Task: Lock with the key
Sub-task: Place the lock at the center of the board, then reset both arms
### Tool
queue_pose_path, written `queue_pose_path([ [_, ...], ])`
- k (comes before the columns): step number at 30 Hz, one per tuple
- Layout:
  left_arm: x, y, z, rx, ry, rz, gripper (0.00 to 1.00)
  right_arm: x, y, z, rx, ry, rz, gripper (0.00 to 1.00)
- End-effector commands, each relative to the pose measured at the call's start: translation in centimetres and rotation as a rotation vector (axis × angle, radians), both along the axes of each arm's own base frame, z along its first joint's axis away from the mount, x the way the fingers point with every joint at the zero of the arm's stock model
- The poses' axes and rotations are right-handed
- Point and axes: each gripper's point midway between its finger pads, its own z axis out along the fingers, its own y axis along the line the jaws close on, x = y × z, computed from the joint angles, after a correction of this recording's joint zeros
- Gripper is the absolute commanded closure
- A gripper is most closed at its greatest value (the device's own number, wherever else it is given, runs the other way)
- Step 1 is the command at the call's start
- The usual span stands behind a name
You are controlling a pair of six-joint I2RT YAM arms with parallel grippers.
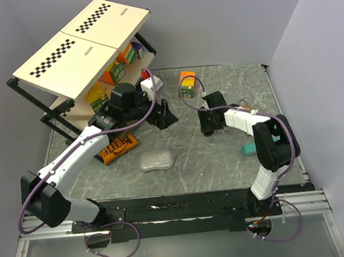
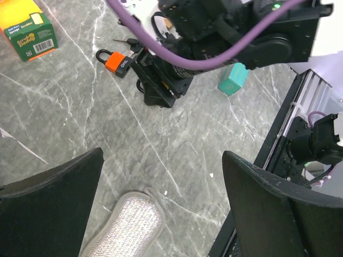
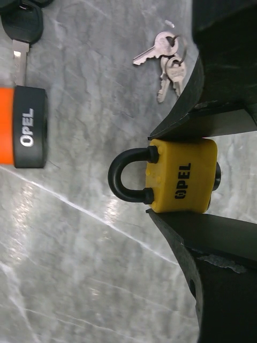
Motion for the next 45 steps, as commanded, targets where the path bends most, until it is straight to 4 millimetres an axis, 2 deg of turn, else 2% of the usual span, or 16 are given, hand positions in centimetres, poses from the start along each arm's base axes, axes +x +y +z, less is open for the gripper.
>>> queue_pose_path([
  [1,0.7,0.0,1.4,-0.017,-0.066,0.003,0.04,2.7,-0.1,1.3,0.005,-0.047,-0.113,0.76],
  [5,0.8,0.1,1.4,-0.018,-0.063,0.012,0.04,2.5,-0.7,0.3,-0.019,-0.015,-0.152,0.70],
  [8,0.9,0.3,1.2,-0.015,-0.058,0.015,0.04,2.5,-0.6,0.2,-0.020,-0.003,-0.157,0.51],
  [11,0.9,0.4,0.9,-0.010,-0.048,0.016,0.04,2.3,-0.6,-0.2,-0.021,0.018,-0.161,0.49],
  [14,1.0,0.4,0.8,0.000,-0.042,0.019,0.04,2.0,-0.5,-0.2,-0.013,0.026,-0.164,0.37],
  [19,1.1,0.5,0.2,0.029,-0.003,0.016,0.04,1.5,-0.1,0.4,0.020,0.033,-0.155,0.11],
  [22,1.2,0.5,0.4,0.046,-0.001,0.000,0.04,1.6,0.0,2.4,0.040,-0.018,-0.133,0.05],
  [25,1.1,0.6,0.5,0.085,0.049,-0.010,0.04,2.1,0.6,6.4,0.080,-0.133,-0.060,0.01],
  [26,1.0,0.8,0.9,0.100,0.064,-0.009,0.04,2.1,0.8,8.8,0.097,-0.198,-0.037,0.01],
  [28,1.9,0.8,-0.3,0.149,0.109,0.015,0.04,2.0,0.9,11.4,0.118,-0.277,0.031,0.01],
  [29,2.4,0.7,1.0,0.145,0.093,0.023,0.04,1.7,1.0,14.0,0.145,-0.343,0.063,0.01],
  [30,2.5,1.0,0.7,0.164,0.122,0.036,0.04,1.6,0.7,15.4,0.160,-0.378,0.084,0.01],
  [34,5.0,1.5,0.6,0.204,0.094,0.102,0.04,-0.6,0.7,22.4,0.265,-0.550,0.234,0.01],
  [37,6.3,2.0,-0.5,0.255,0.074,0.133,0.04,-1.9,-0.2,24.8,0.275,-0.611,0.266,0.01],
  [40,6.7,1.9,-2.3,0.292,0.107,0.130,0.04,-3.2,-0.7,25.5,0.297,-0.610,0.272,0.01],
  [45,6.3,1.6,-3.8,0.278,0.125,0.115,0.04,-5.5,-0.9,24.6,0.339,-0.603,0.286,0.01],
])
